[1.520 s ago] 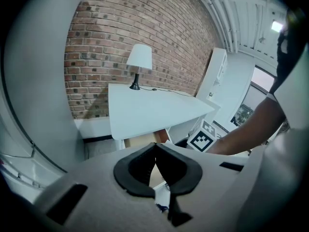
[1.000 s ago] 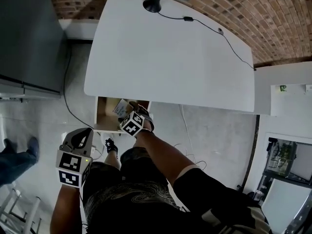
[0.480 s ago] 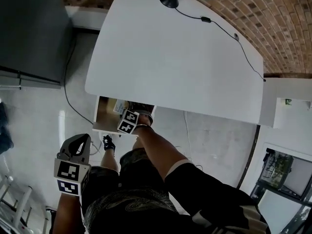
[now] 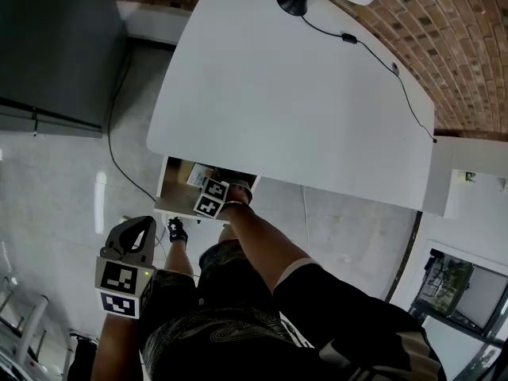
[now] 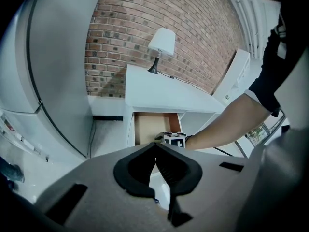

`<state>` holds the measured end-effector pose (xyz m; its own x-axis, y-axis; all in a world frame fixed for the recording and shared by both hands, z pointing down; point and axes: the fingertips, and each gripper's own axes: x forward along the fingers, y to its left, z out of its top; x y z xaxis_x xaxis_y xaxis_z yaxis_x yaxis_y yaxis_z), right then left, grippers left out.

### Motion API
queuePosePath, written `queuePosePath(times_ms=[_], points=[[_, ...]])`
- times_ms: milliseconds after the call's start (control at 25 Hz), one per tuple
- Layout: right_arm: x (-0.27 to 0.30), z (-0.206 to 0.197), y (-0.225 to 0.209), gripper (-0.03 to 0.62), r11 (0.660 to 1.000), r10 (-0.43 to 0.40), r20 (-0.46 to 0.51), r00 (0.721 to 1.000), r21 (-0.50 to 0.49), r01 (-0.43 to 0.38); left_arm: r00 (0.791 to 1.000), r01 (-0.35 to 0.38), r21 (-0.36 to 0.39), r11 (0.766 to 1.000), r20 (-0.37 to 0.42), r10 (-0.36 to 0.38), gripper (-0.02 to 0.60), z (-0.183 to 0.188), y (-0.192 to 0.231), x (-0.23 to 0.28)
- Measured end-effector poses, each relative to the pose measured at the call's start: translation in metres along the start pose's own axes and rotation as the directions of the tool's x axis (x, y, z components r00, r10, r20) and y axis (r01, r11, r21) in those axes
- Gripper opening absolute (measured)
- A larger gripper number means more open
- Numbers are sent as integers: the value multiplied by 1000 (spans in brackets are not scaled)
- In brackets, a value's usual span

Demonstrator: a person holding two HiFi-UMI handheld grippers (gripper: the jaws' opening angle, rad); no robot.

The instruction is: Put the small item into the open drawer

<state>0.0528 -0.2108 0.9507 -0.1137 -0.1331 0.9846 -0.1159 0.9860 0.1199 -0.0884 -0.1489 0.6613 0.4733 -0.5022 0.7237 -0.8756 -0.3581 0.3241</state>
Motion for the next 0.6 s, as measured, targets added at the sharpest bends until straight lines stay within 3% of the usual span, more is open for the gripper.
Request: queuePosePath(times_ms=[320,600], points=[[-25,5,2,417,999,-12,9,1000,36,12,999,26,26,999,20,-26,18,13,1,-4],[-66,22,-9,413,977,-71,82,994,205,53,997,64,55,996,43,-67,17,26,-5,-6]])
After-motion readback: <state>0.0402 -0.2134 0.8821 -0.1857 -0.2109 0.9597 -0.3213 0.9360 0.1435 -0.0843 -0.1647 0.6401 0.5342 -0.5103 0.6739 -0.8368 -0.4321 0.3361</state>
